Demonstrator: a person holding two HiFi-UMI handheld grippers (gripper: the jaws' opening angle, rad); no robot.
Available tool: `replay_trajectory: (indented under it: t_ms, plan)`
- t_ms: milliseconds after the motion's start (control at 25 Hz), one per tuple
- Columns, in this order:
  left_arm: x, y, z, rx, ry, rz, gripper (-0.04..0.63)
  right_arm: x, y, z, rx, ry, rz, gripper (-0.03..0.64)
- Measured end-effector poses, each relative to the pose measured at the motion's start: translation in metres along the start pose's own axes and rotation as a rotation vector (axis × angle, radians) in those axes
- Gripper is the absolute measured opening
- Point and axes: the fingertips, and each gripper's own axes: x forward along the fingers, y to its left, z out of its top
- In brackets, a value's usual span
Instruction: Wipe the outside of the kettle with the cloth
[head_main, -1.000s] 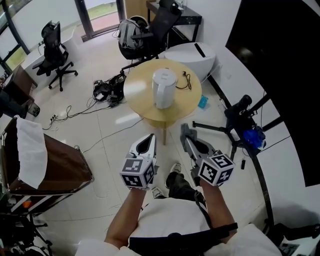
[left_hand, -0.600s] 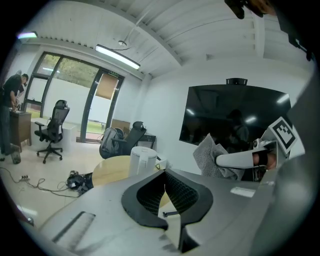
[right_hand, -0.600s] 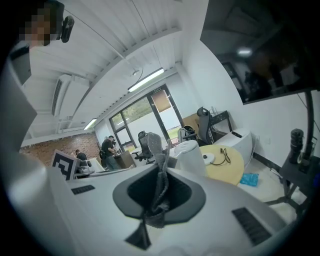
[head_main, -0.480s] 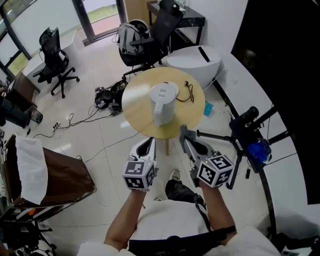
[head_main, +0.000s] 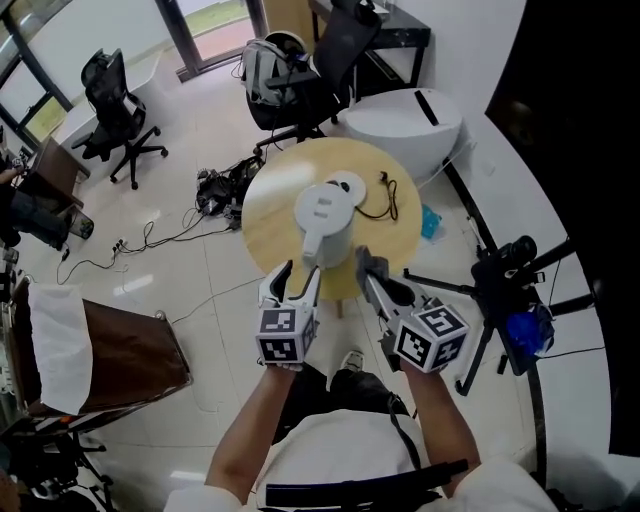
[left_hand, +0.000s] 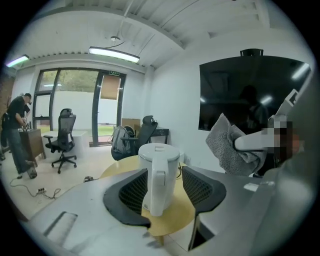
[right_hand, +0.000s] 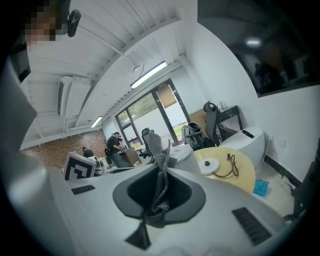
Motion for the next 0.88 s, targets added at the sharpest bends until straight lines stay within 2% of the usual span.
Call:
replay_trajectory:
  t_ms: [160,360,520,760,800,880]
  plan:
    - [0.023,0.004,-0.003,0.012,0.021,0.012,0.255,0.017,-0.006,0.002,-0.011,0.022,0.018,0.029]
    - [0.044,0.010,-0.009,0.000,0.046,0.008,0.255,0.037,-0.011,0.013,-0.006,0.021,0.027,0.029]
    - [0.055,0.007,-0.012,-0.007,0.062,-0.017,0.255,0.045,-0.018,0.017,0.016,0.019,0.018,0.029]
    - [0.065,-0.001,-0.014,-0.007,0.062,-0.055,0.252,0.061,-0.024,0.013,-0.024,0.048,0.011,0.029]
    - [0.065,-0.001,-0.014,-0.008,0.061,-0.057,0.247,0.063,-0.024,0.013,-0.037,0.057,0.012,0.029]
    - [0.066,-0.001,-0.013,-0.005,0.055,-0.056,0.198,0.069,-0.025,0.015,-0.087,0.082,0.014,0.029]
